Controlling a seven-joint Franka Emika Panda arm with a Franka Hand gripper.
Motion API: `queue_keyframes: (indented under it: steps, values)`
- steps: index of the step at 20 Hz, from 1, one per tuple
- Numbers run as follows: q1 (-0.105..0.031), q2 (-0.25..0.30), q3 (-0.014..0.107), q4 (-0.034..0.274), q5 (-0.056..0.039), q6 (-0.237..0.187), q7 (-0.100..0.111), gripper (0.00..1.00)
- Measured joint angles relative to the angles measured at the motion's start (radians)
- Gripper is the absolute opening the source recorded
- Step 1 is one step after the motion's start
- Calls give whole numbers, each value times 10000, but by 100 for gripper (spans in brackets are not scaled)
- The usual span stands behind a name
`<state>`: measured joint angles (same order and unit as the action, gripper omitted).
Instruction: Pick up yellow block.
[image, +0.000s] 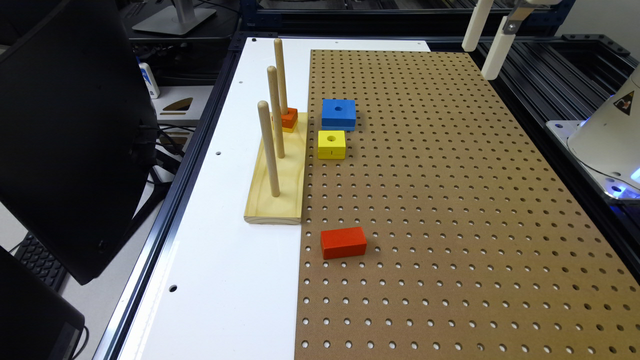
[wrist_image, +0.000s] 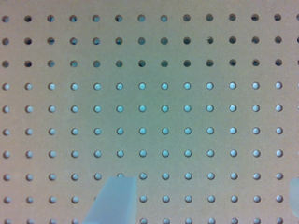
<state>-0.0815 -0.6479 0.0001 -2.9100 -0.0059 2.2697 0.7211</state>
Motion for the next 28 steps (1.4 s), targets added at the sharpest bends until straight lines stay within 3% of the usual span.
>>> queue_keyframes:
  steps: [17, 24, 28]
  values:
    - [1, -10, 18, 10, 0, 22, 0, 100]
    - [-3, 144, 18, 298, 0, 168, 0, 100]
    - [8, 912, 30, 726, 0, 667, 0, 100]
